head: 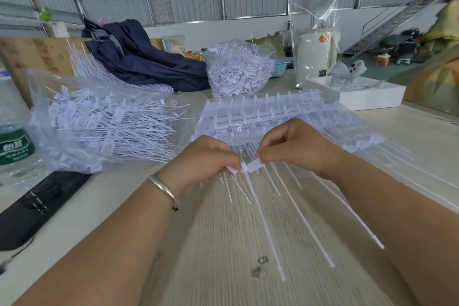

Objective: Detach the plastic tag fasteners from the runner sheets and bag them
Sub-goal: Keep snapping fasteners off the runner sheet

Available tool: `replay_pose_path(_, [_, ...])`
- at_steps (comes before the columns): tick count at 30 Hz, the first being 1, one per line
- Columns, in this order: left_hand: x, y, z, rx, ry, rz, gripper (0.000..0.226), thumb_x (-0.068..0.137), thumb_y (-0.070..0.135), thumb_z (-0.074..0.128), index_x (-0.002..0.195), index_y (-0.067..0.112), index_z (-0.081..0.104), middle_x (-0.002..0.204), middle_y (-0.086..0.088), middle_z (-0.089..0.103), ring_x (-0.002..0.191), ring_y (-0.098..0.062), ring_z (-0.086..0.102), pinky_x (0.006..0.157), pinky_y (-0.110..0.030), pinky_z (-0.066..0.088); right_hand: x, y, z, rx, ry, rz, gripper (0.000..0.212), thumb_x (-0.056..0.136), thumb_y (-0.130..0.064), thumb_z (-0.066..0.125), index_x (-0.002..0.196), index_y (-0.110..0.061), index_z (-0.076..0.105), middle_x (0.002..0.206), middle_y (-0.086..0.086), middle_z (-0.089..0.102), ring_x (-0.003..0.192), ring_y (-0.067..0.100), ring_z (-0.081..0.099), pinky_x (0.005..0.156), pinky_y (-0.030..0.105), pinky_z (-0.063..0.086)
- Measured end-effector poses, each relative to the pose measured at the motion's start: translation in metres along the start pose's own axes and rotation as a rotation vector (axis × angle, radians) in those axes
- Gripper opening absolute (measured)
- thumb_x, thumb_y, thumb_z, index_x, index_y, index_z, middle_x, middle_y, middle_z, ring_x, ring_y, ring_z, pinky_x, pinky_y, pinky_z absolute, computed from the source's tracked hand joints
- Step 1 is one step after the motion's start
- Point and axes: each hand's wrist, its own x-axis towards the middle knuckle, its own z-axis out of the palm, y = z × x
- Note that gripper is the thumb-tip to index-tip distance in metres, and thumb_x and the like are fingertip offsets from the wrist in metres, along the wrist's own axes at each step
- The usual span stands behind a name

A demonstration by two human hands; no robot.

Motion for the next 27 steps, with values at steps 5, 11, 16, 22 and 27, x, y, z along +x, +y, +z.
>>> replay_pose_path(5, [0.005,0.000,0.005,0.120,0.151,0.032,0.018,0.072,0.017,0.073,0.057,0.009,0.068,0.050,0.000,0.045,0.046,-0.010,0.036,0.046,-0.020,0.027,0.002,0.000,0.007,-0.158,0.095,-0.033,0.005,0.070,-0.016,0.074,0.064,-0.016,0.075,0.057,-0.001,0.063,0.054,0.007,0.050,0.055,0.018,0.040])
replay_pose_path(11, [0.008,-0.005,0.006,0.540,0.289,0.052,0.031,0.073,0.022,0.068,0.051,0.008,0.050,0.048,0.004,0.042,0.046,-0.013,0.039,0.041,-0.022,0.027,0.000,-0.009,0.014,-0.458,0.132,-0.080,0.008,0.061,-0.032,0.073,0.062,-0.023,0.073,0.061,-0.007,0.067,0.066,0.007,0.061,0.073,0.020,0.037])
replay_pose_path(16, [0.007,-0.018,-0.014,0.320,0.315,-0.021,0.039,0.075,0.019,0.073,0.051,0.013,0.043,0.047,0.002,0.038,0.042,-0.012,0.038,0.042,-0.021,0.024,-0.003,-0.011,-0.013,-0.133,0.200,-0.112,0.008,0.066,-0.023,0.072,0.060,-0.019,0.071,0.059,0.011,0.060,0.055,0.012,0.049,0.059,0.023,0.041])
replay_pose_path(22, [0.012,-0.010,0.002,-0.518,0.129,-0.152,0.034,0.076,0.007,0.079,0.070,0.016,0.047,0.045,0.009,0.038,0.036,-0.005,0.028,0.033,-0.015,0.018,0.006,0.009,0.000,-0.133,0.192,-0.075,0.020,0.087,-0.023,0.070,0.076,-0.007,0.063,0.052,-0.010,0.048,0.046,0.000,0.042,0.052,0.014,0.030])
replay_pose_path(27, [0.009,-0.017,0.006,-0.767,0.036,-0.344,0.041,0.092,0.046,0.058,0.069,0.013,0.052,0.055,0.000,0.046,0.034,-0.004,0.025,0.029,-0.013,0.014,0.007,0.015,0.009,-0.289,0.090,-0.149,0.023,0.090,-0.037,0.064,0.077,-0.018,0.063,0.057,-0.001,0.045,0.055,0.011,0.041,0.060,0.029,0.033])
